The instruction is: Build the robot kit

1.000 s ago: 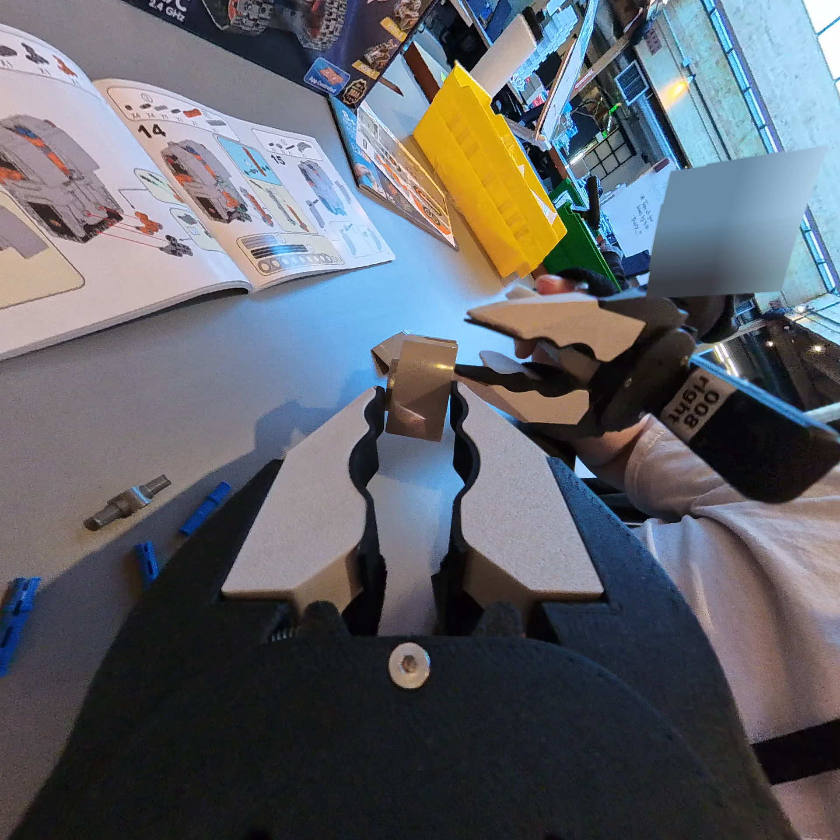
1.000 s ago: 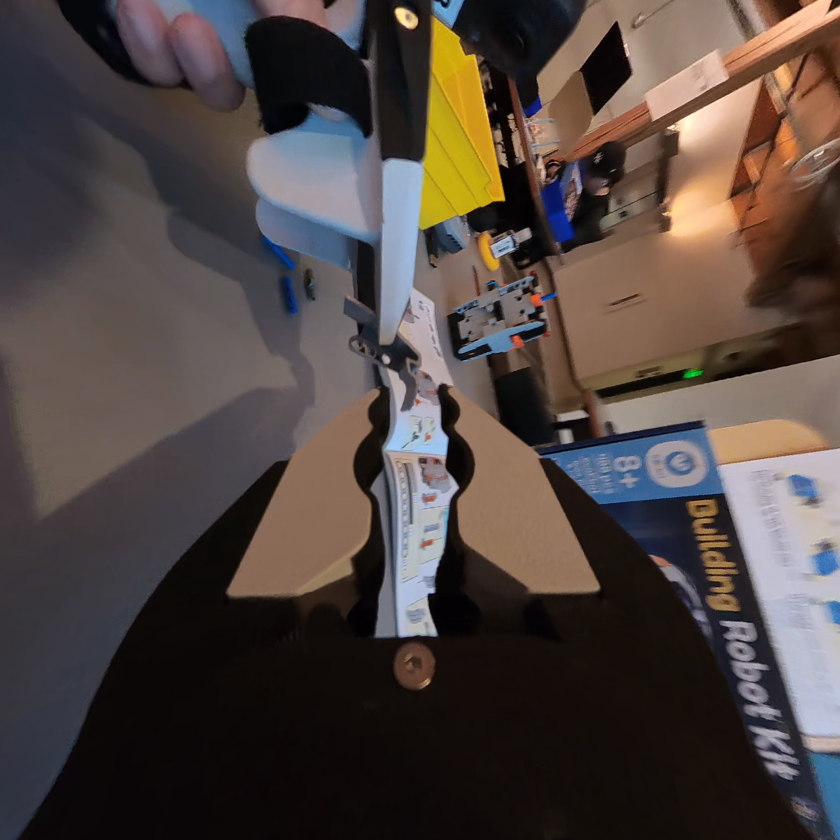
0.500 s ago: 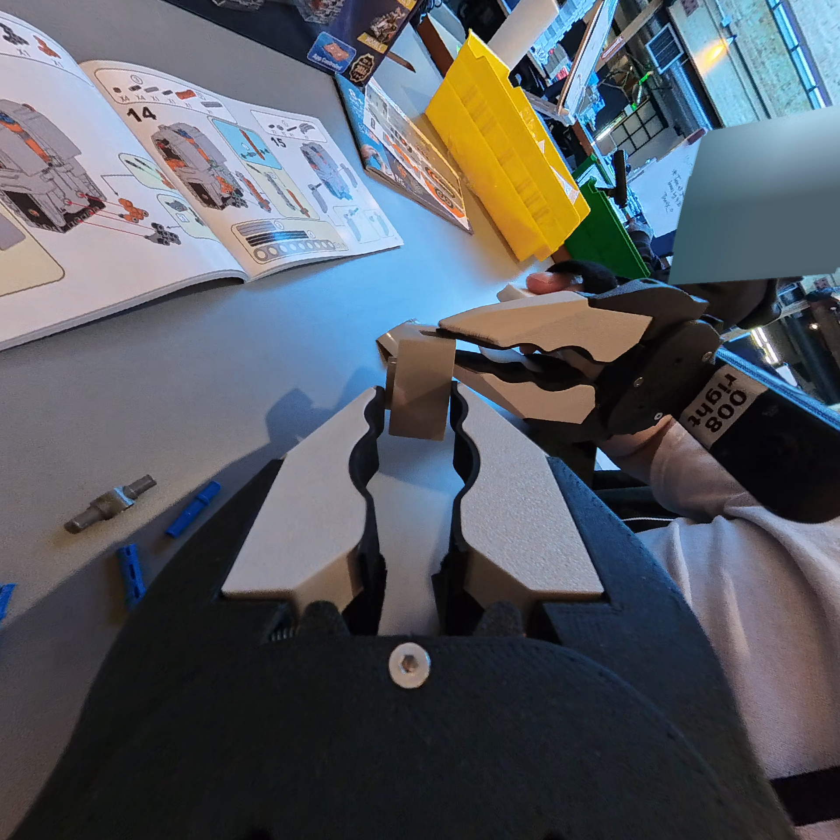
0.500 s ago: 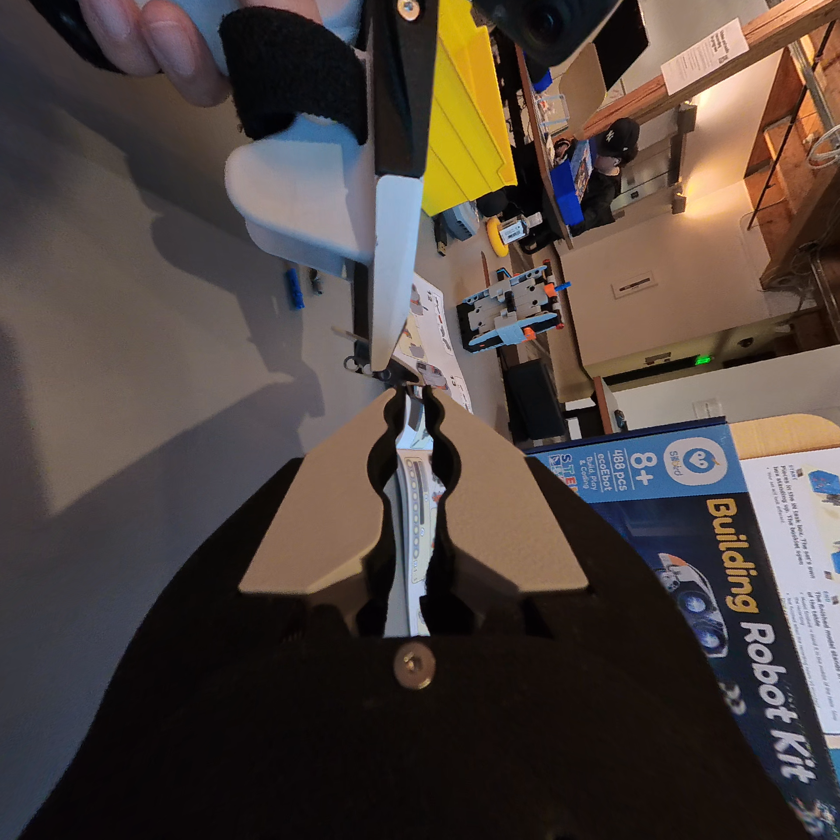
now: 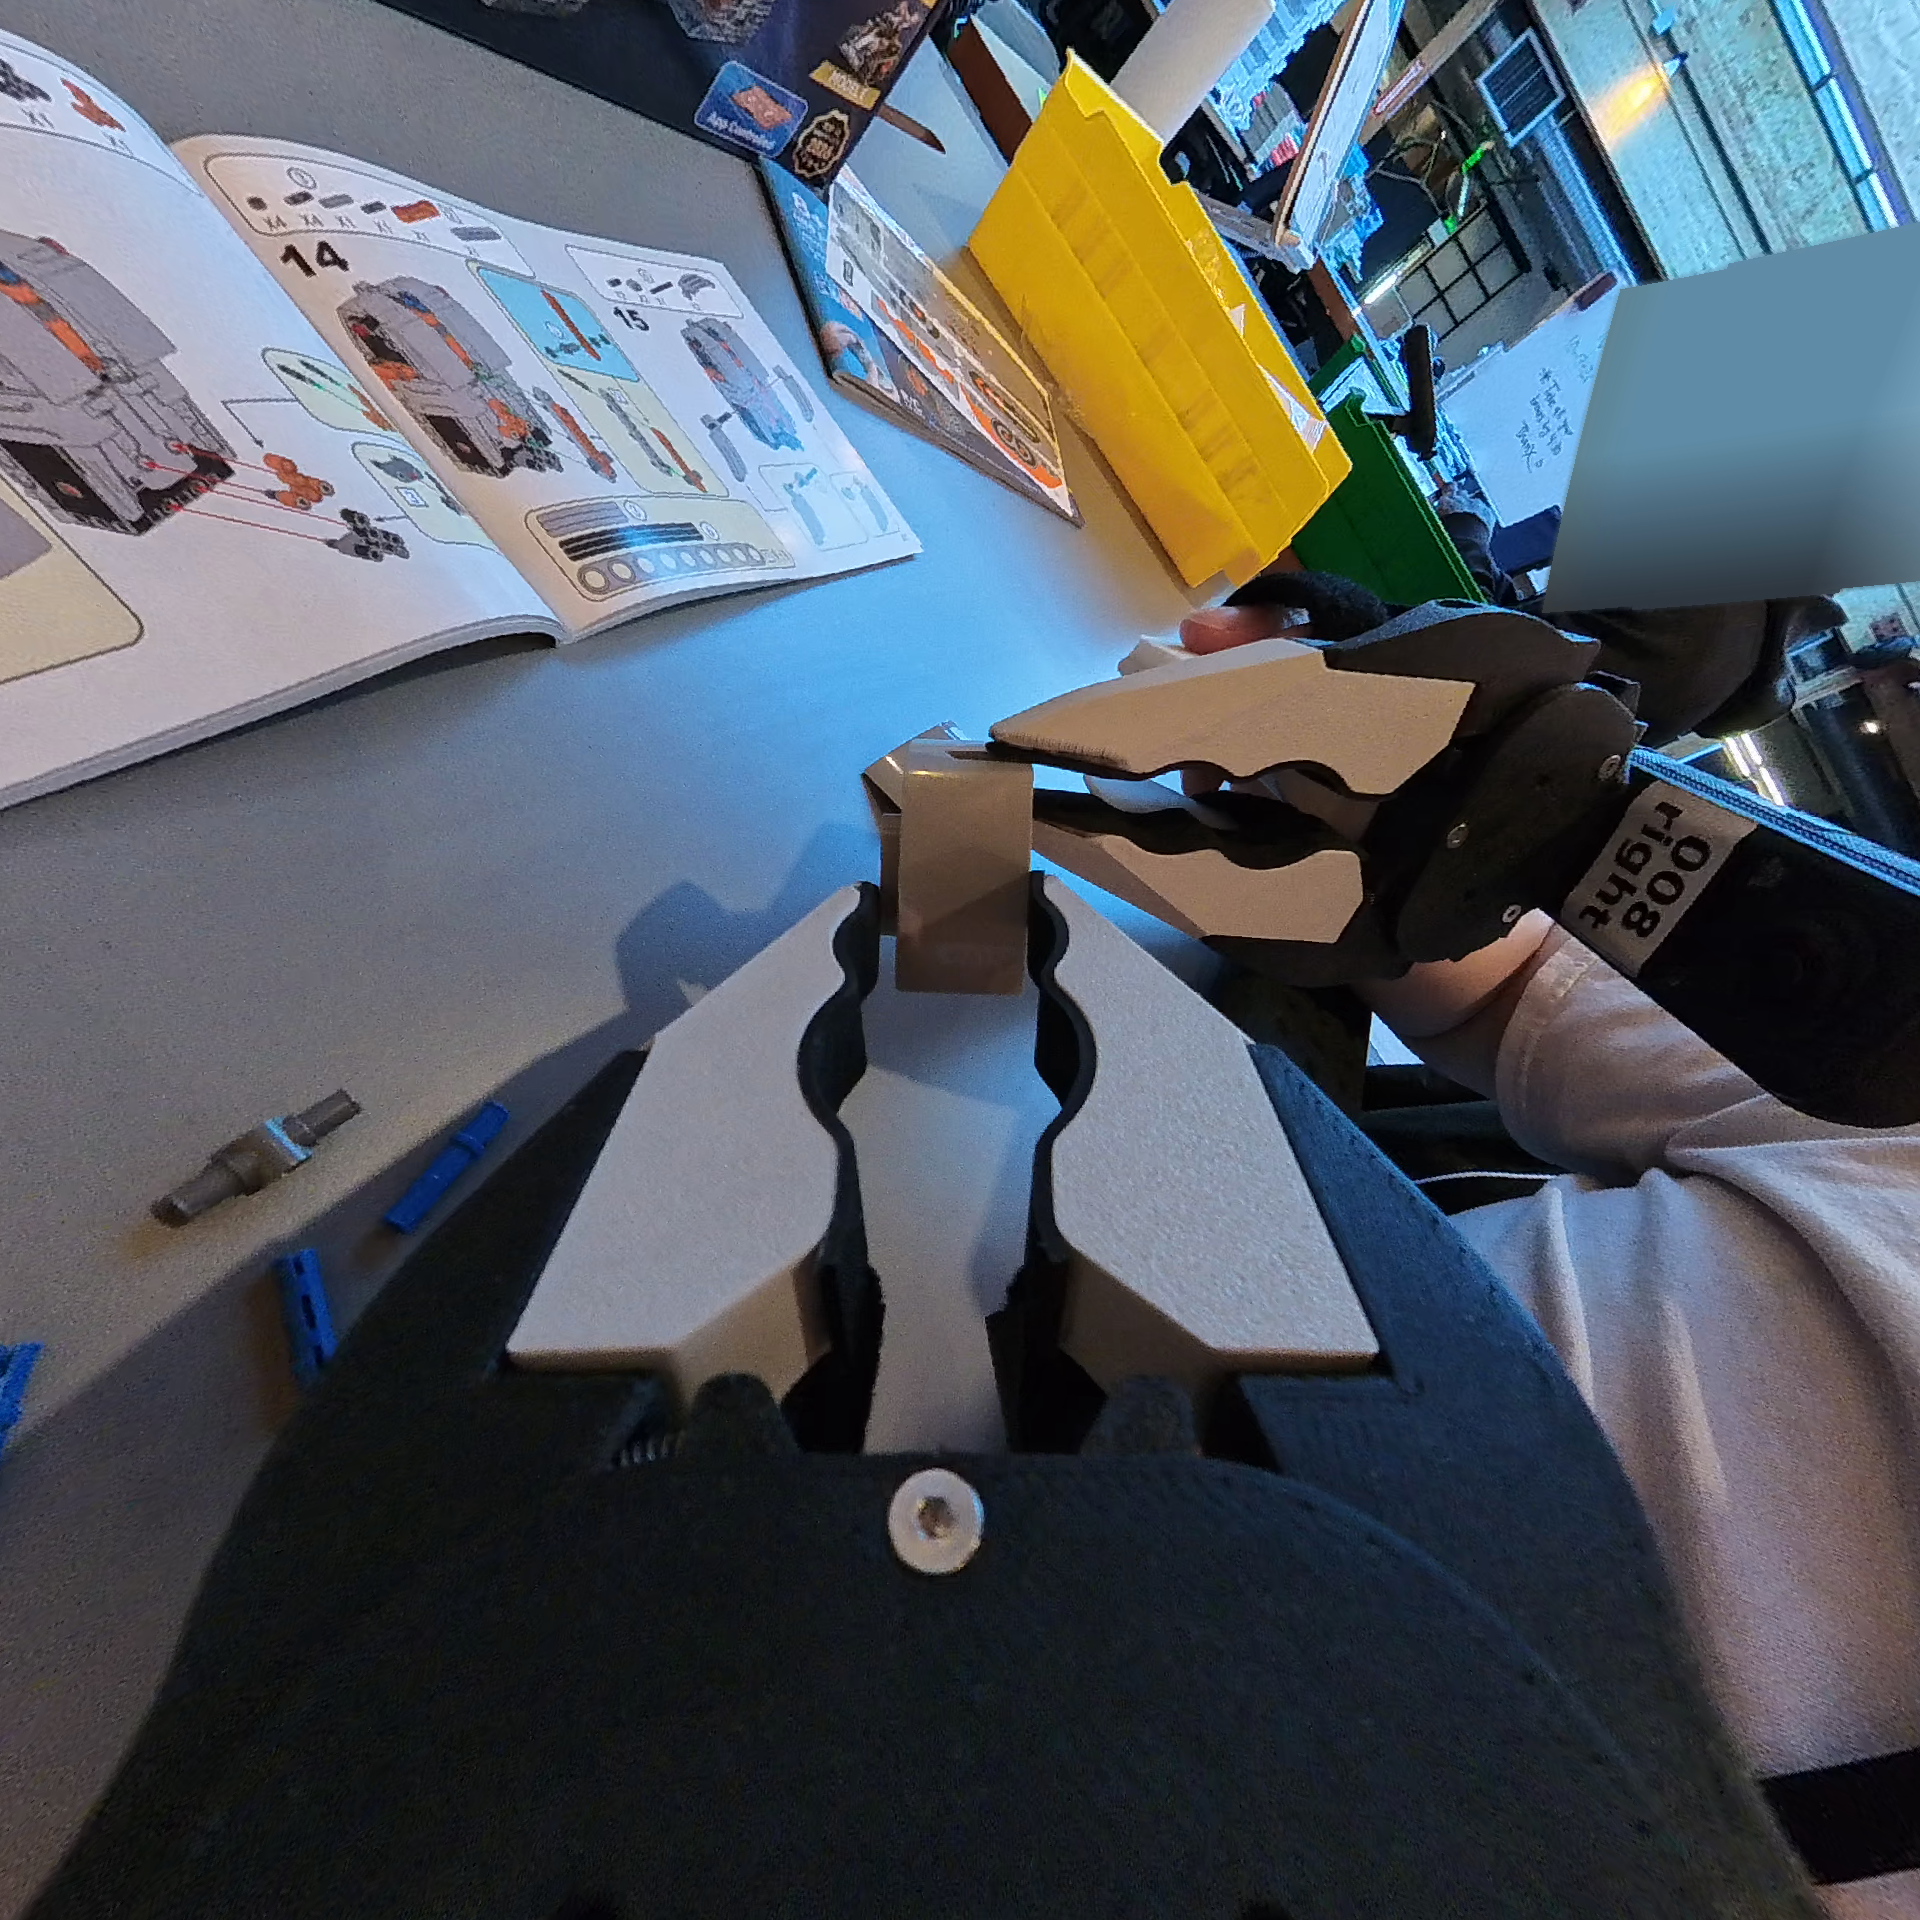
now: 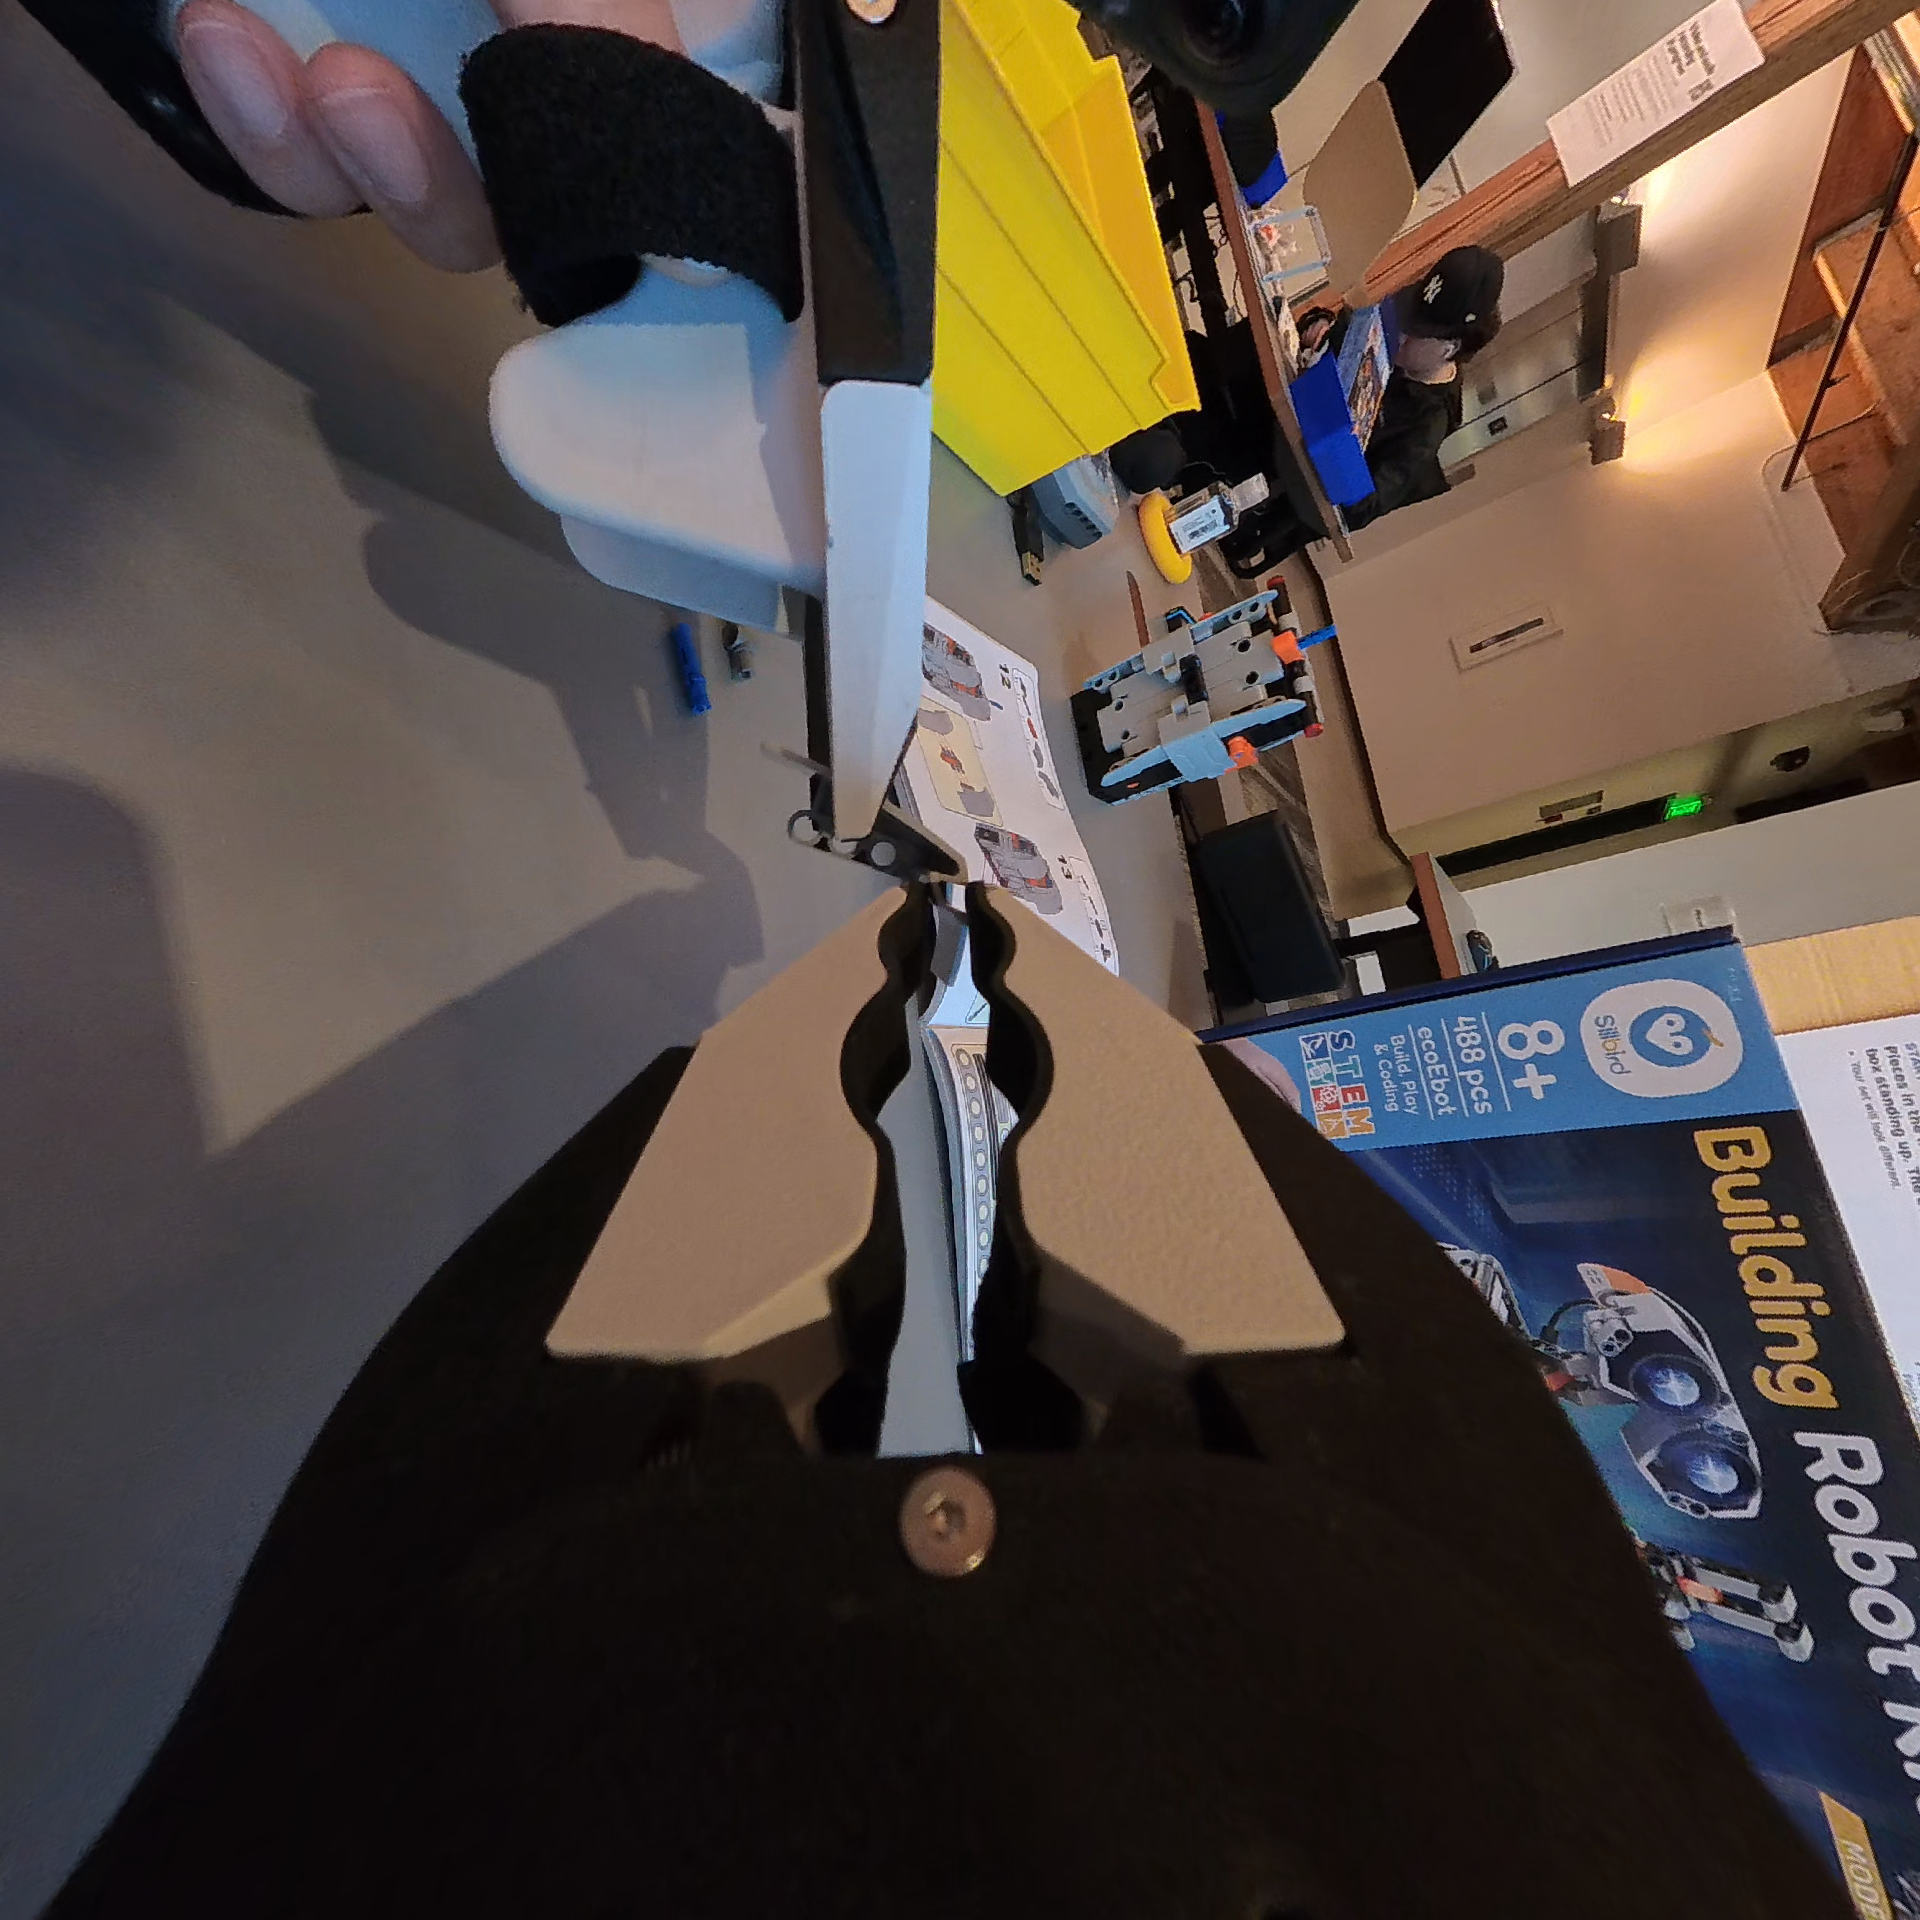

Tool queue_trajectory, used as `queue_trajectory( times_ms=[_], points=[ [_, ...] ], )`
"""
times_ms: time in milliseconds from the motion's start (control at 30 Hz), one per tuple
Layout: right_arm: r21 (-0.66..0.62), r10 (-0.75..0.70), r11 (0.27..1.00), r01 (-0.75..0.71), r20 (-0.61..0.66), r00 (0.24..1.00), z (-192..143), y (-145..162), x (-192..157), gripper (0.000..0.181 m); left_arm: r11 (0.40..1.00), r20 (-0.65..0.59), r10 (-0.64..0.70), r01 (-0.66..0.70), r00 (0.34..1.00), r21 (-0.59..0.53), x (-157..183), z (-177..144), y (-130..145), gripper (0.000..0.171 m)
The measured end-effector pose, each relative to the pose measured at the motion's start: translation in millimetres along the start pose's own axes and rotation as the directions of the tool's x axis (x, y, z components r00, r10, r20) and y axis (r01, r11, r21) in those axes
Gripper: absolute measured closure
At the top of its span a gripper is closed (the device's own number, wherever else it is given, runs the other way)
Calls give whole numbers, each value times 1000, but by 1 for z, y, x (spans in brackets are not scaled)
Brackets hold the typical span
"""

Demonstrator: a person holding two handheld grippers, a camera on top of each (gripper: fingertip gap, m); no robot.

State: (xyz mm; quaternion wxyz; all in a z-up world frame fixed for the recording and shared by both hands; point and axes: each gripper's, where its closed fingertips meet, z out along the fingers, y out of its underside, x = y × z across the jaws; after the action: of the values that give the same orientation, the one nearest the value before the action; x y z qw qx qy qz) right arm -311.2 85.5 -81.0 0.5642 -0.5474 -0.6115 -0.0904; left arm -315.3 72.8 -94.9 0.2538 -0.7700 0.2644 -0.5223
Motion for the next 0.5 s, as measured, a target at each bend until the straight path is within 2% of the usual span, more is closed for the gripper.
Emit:
queue_trajectory(
  times_ms=[367,500],
  points=[
    [26,80,997,-79,-7,997,-3,4,10,168,1000,-28,-19,19,999,10,-1,-3,-1,145],
    [25,42,999,-42,-7,999,-4,2,8,168,1000,-29,-20,20,999,5,-1,-2,0,145]
  ],
)
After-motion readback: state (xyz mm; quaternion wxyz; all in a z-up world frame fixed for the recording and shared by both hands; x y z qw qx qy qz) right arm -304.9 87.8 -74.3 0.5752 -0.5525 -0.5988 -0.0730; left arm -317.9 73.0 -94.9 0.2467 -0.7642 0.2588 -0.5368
